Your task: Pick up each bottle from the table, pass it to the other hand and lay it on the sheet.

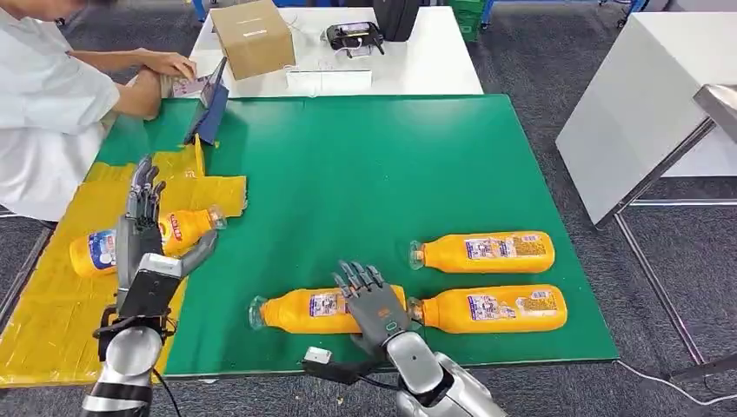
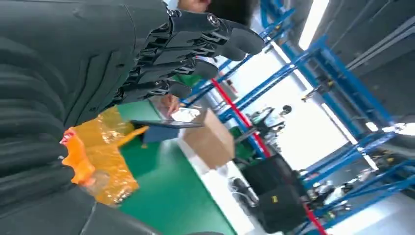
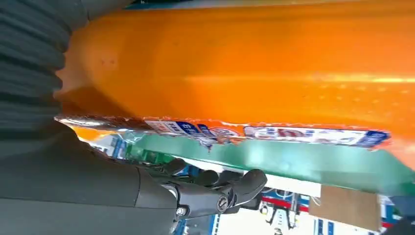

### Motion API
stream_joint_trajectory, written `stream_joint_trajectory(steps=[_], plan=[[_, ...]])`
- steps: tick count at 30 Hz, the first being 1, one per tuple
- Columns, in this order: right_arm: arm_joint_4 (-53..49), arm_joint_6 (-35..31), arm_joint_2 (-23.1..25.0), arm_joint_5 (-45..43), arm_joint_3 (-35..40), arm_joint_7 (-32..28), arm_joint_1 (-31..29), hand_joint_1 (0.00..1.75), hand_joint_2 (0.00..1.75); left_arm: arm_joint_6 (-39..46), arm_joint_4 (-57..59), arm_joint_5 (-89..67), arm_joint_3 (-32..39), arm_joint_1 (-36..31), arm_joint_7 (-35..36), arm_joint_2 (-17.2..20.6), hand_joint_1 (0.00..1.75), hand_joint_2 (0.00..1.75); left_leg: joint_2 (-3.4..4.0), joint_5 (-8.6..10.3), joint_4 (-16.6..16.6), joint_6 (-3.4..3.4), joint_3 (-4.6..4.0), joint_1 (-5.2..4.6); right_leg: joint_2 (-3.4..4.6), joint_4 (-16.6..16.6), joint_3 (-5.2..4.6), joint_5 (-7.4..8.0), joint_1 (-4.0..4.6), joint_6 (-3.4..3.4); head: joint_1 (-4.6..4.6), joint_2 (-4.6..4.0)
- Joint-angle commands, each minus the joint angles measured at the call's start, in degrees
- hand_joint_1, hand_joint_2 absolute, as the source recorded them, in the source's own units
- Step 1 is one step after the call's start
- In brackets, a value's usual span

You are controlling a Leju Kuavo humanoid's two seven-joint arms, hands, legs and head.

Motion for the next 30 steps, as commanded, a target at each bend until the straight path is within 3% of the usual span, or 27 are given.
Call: stream_joint_trajectory(steps=[1, 3, 4, 6, 15, 16, 17, 22, 27, 30], plan=[[6.01, 0.92, 1.96, 2.62, -7.25, 0.29, 0.77, 0.00, 1.75, -0.69, -4.35, 0.95, -1.87, 2.94, -0.21, -1.28, 0.00, 1.75, -0.16, -0.11, -0.04, -0.05, 0.30, 0.05, 0.22, -0.06, 0.33, -0.09, 0.00, -0.06, -0.02, 0.00], [7.53, 2.81, 2.13, 0.57, -9.36, -1.13, 0.44, 0.00, 1.75, -1.40, -4.45, 3.54, -2.37, 3.93, -1.04, -1.60, 0.00, 1.75, -0.19, -0.11, -0.07, -0.05, 0.35, 0.04, 0.21, -0.09, 0.40, -0.09, -0.01, -0.05, -0.04, 0.00], [8.32, 3.22, 2.20, 0.61, -9.65, -1.30, 0.11, 0.12, 1.75, -1.52, -4.52, 4.54, -2.33, 4.25, -1.44, -1.77, 0.00, 1.75, -0.17, -0.04, -0.07, -0.02, 0.26, 0.01, 0.09, -0.08, 0.30, -0.03, -0.02, -0.01, -0.04, 0.00], [10.28, 4.92, 2.21, -1.62, -10.70, -3.15, -0.41, 1.36, 1.75, -1.96, -4.85, 6.31, -2.80, 4.65, -2.73, -1.99, 0.00, 1.75, -0.28, -0.12, -0.08, -0.04, 0.43, 0.05, 0.15, -0.12, 0.51, -0.13, -0.01, -0.04, -0.04, 0.00], [10.59, 4.92, 2.03, -1.91, -10.79, -3.56, -0.42, 1.36, 1.75, -1.91, -4.84, 6.28, -2.92, 4.50, -2.68, -2.10, 0.00, 1.75, -0.27, -0.02, -0.05, -0.03, 0.37, 0.04, 0.04, -0.08, 0.39, -0.06, -0.01, -0.05, -0.04, 0.00], [10.78, 5.20, 2.06, -2.02, -10.66, -3.69, -0.56, 1.48, 1.75, -1.81, -4.78, 6.27, -2.94, 4.44, -2.68, -2.06, 0.00, 1.75, -0.26, 0.00, -0.06, -0.02, 0.37, 0.04, 0.01, -0.09, 0.32, -0.04, -0.01, -0.05, -0.02, 0.00], [11.58, 6.36, 1.84, -3.19, -10.55, -4.41, -0.93, 1.75, 1.75, -1.71, -4.92, 6.45, -3.50, 4.43, -3.21, -1.93, 0.00, 1.75, -0.34, -0.04, -0.03, -0.03, 0.45, 0.06, 0.03, -0.09, 0.38, -0.10, 0.00, -0.06, -0.02, 0.00], [13.26, 8.18, 0.03, -9.02, -10.66, -9.55, -1.93, 1.75, 1.75, -1.44, -5.26, 7.04, -6.27, 4.62, -4.14, -1.81, 0.00, 1.75, -0.39, -0.02, -0.12, -0.02, 0.56, 0.04, -0.02, -0.16, 0.24, -0.11, -0.01, -0.05, -0.02, 0.00], [1.85, 3.17, -1.02, -14.87, -12.51, -11.79, 0.86, 1.75, 1.75, -1.33, -7.04, 6.31, -8.69, 7.08, -3.75, -1.07, 0.00, 1.75, -0.24, -0.09, -0.08, -0.04, 0.69, 0.04, 0.10, -0.13, 0.19, -0.12, -0.01, -0.11, -0.02, 0.00], [-13.12, -7.66, 0.25, -18.54, -17.11, -16.62, 6.10, 1.75, 1.75, -3.83, -7.70, 6.17, -10.21, 8.50, -2.41, -1.15, 0.00, 1.75, -0.30, -0.10, -0.03, -0.05, 0.72, 0.03, -0.01, -0.05, 0.17, -0.17, -0.02, -0.13, -0.04, 0.00]])
